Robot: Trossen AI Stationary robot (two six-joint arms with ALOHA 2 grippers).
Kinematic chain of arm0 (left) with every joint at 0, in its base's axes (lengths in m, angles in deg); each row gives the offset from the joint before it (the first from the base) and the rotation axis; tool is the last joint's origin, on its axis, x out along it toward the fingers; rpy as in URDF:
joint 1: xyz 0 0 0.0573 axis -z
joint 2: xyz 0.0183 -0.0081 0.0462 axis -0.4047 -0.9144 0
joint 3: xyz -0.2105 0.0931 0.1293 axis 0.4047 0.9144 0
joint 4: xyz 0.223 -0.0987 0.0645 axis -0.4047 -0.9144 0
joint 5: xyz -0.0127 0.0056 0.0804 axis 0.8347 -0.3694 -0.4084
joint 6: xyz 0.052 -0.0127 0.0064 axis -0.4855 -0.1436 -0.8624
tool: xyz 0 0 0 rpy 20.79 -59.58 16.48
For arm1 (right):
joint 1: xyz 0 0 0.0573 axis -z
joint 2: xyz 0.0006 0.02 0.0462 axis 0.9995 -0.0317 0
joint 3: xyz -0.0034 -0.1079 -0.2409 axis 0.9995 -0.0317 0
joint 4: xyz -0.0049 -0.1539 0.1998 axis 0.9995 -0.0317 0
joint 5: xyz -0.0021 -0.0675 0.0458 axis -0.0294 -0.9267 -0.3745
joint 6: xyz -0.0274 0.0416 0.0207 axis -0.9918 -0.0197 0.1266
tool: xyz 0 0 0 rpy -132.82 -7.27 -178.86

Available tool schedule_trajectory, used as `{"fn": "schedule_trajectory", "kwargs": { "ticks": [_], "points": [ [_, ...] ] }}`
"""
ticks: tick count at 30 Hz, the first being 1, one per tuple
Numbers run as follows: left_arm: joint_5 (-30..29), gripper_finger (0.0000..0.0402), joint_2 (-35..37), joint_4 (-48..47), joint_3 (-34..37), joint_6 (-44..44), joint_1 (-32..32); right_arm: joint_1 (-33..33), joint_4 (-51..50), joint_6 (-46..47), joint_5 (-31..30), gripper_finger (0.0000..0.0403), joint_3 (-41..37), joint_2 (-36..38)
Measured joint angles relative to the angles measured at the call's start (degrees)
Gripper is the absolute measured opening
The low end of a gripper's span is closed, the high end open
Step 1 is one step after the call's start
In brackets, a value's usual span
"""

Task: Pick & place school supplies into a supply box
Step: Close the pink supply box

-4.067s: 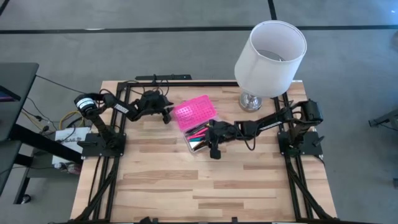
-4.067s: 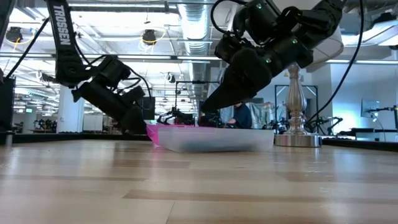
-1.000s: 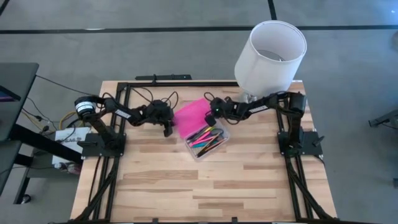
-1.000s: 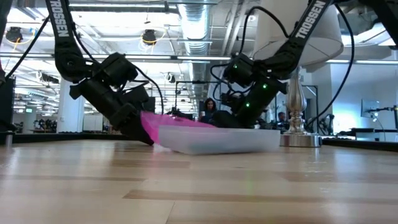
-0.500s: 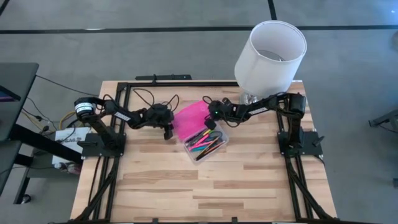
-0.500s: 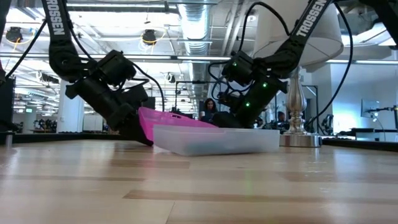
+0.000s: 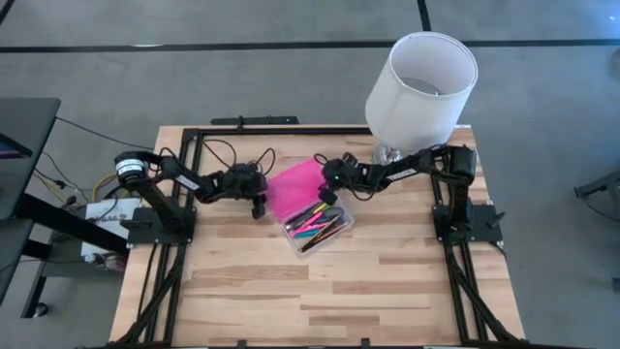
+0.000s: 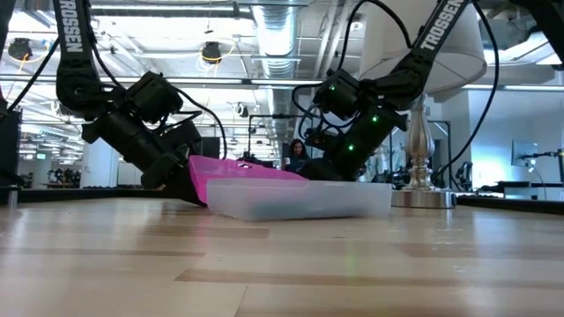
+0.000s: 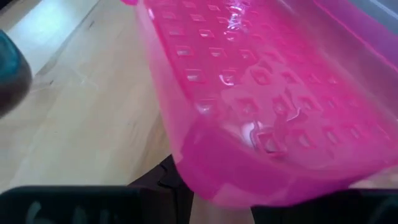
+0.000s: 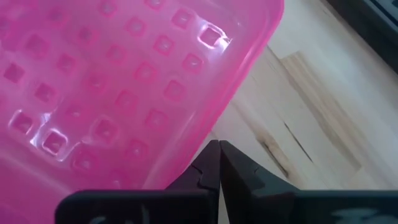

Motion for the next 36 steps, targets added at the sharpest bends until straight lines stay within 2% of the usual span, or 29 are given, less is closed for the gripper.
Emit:
{"fn": "schedule_trajectory", "kwargs": {
  "ticks": [11, 17, 21, 28, 36],
  "points": [
    [-3.0, 0.0114, -0.2, 7.2, 3.3, -0.8, -3.3, -0.4, 0.0, -0.8, -0.5, 0.0003, 0.0, 0.0],
    [-4.3, 0.0114, -0.2, 10.7, 5.7, -0.6, -3.4, -1.7, 0.9, -0.9, -8.1, 0.0003, 0.0, 1.2],
    [-4.2, 0.0114, -0.3, 12.6, 6.6, -0.8, -3.5, -3.2, 1.0, -0.9, -10.1, 0.0003, 0.0, 4.1],
    [-1.5, 0.0114, -0.4, 15.8, 7.6, -2.4, -3.6, -9.5, -2.5, -1.3, -10.5, 0.0003, 0.1, 9.4],
    [-0.3, 0.0114, -0.4, 16.9, 7.6, -3.6, -3.6, -19.8, -7.4, 0.7, -7.0, 0.0003, 0.0, 10.3]
  ]
}}
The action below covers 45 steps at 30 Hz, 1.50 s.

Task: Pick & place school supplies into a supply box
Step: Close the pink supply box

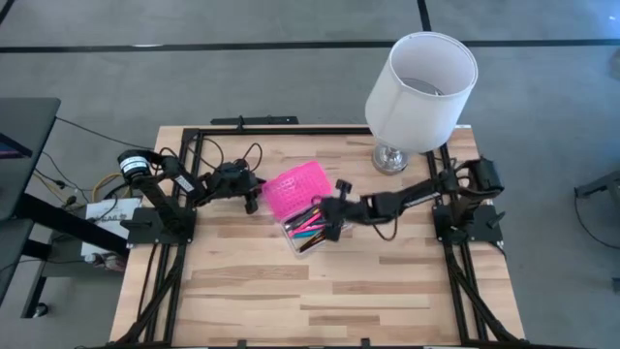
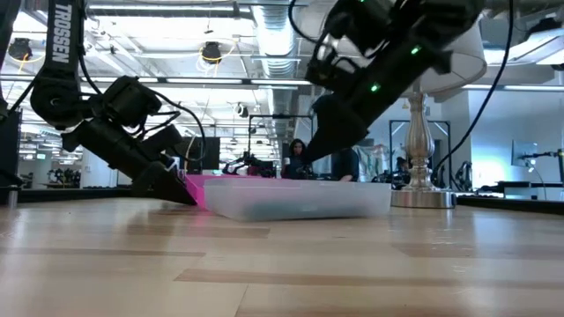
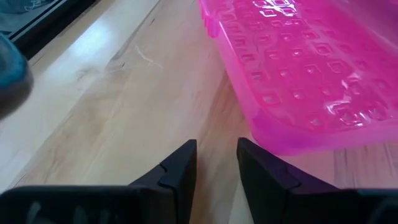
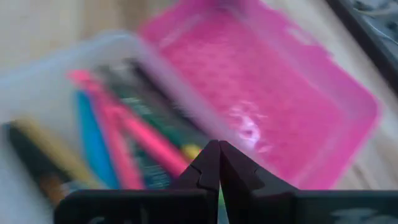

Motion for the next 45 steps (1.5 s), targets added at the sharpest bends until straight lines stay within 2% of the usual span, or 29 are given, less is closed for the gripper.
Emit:
{"fn": "schedule_trajectory", "kwargs": {
  "ticks": [6, 13, 25, 31, 40, 45],
  "points": [
    [1.6, 0.0114, 0.1, 0.2, 0.0, -0.6, 0.0, -5.9, -0.4, 1.0, -0.1, 0.0003, 0.0, 0.0],
    [2.3, 0.0114, 0.1, 0.3, 0.0, -1.0, 0.1, -9.7, -6.5, 4.8, 1.2, 0.0003, 0.0, -0.8],
    [3.4, 0.0114, 0.1, 1.1, -0.1, -0.9, 0.2, -10.1, -11.1, 7.6, 1.9, 0.0003, 0.0, -0.8],
    [7.8, 0.0114, 0.1, 3.7, 0.2, -0.9, 0.3, -10.0, -11.3, 7.6, 2.2, 0.0003, 0.0, -0.8],
    [9.3, 0.0114, 0.1, 9.0, 1.8, -1.0, 0.2, -10.0, -11.7, 7.2, 2.2, 0.0003, 0.0, -0.8],
    [12.6, 0.0114, 0.1, 12.5, 2.9, -1.6, 0.2, -10.0, -11.9, 7.0, 2.1, 0.0003, 0.0, -0.8]
  ]
}}
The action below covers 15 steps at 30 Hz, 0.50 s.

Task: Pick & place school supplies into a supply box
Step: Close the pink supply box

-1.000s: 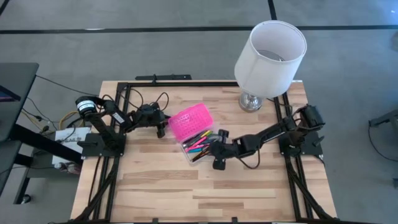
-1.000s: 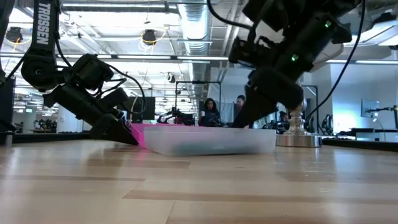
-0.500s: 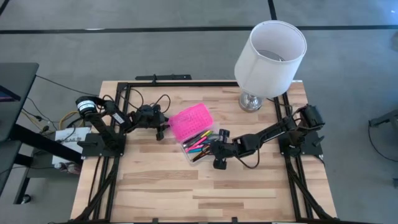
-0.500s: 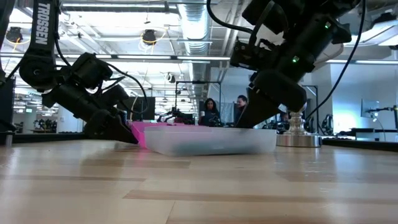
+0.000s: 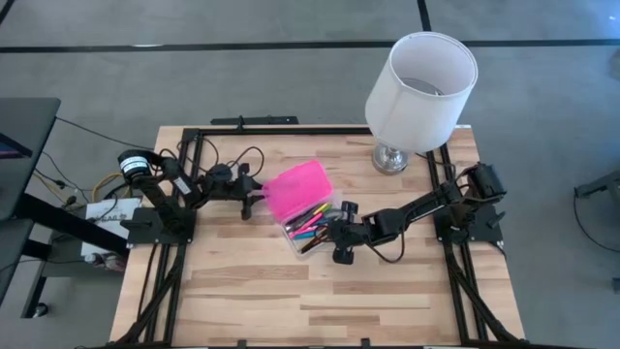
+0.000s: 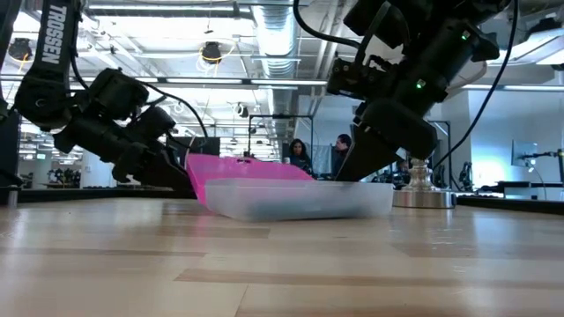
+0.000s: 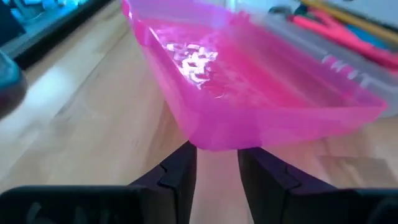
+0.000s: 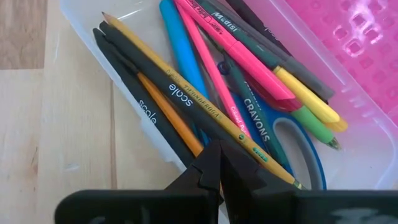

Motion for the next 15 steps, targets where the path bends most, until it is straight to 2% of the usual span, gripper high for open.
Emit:
{"fn": "schedule_trajectory", "kwargs": {
  "ticks": [7, 12, 15],
  "points": [
    [1.3, 0.0114, 0.0, 7.0, 2.5, 0.0, 0.0, 0.0, 0.0, -1.0, -0.1, 0.0003, 0.0, 0.0],
    [5.1, 0.0114, 0.0, 8.5, 2.6, 0.0, 0.1, 0.0, -0.1, -1.0, -0.2, 0.0003, 0.0, 0.0],
    [5.5, 0.0114, 0.0, 8.8, 2.6, 0.0, 0.6, 0.3, -0.1, -1.0, -0.2, 0.0003, 0.0, 0.0]
  ]
}}
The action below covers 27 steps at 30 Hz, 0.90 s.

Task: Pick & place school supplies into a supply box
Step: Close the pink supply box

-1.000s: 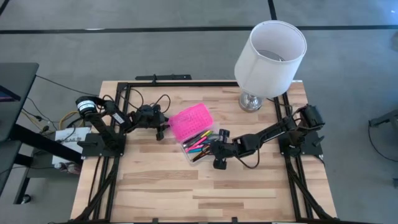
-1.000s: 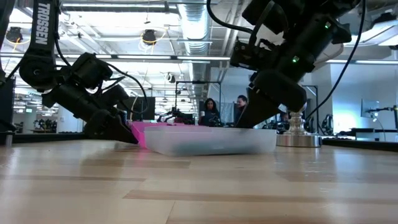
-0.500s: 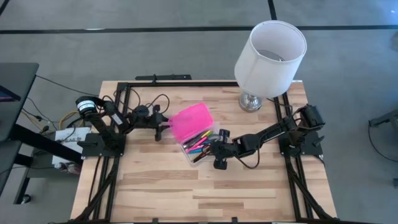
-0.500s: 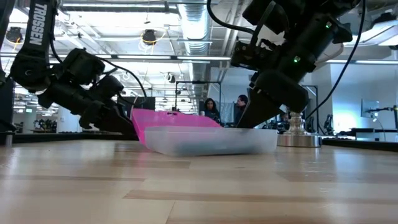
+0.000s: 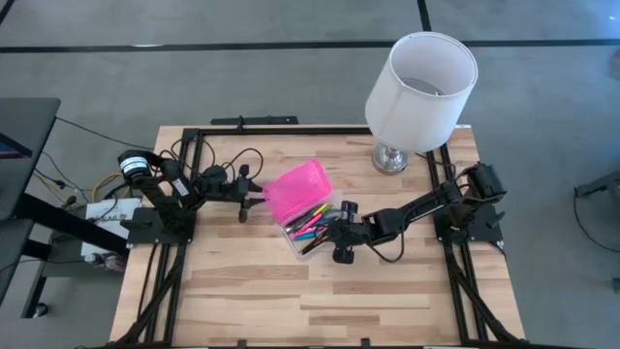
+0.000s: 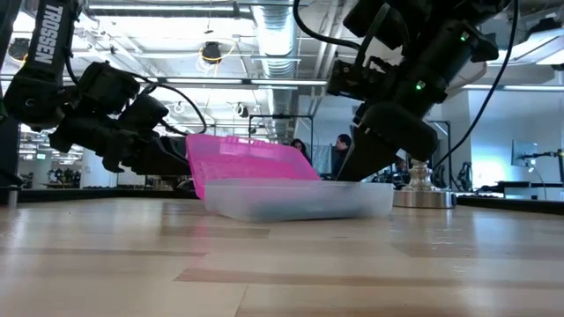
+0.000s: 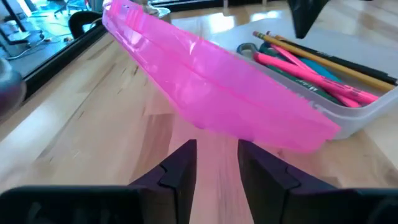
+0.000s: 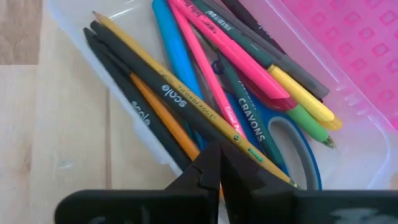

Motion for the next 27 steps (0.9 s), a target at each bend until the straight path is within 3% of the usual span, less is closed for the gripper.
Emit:
{"fn": "schedule_trajectory", "kwargs": {
  "ticks": [27],
  "points": [
    [1.6, 0.0114, 0.0, 10.1, -0.1, 0.6, 8.4, 1.6, 2.3, -1.5, 0.0, 0.0003, -0.1, -0.1]
  ]
}}
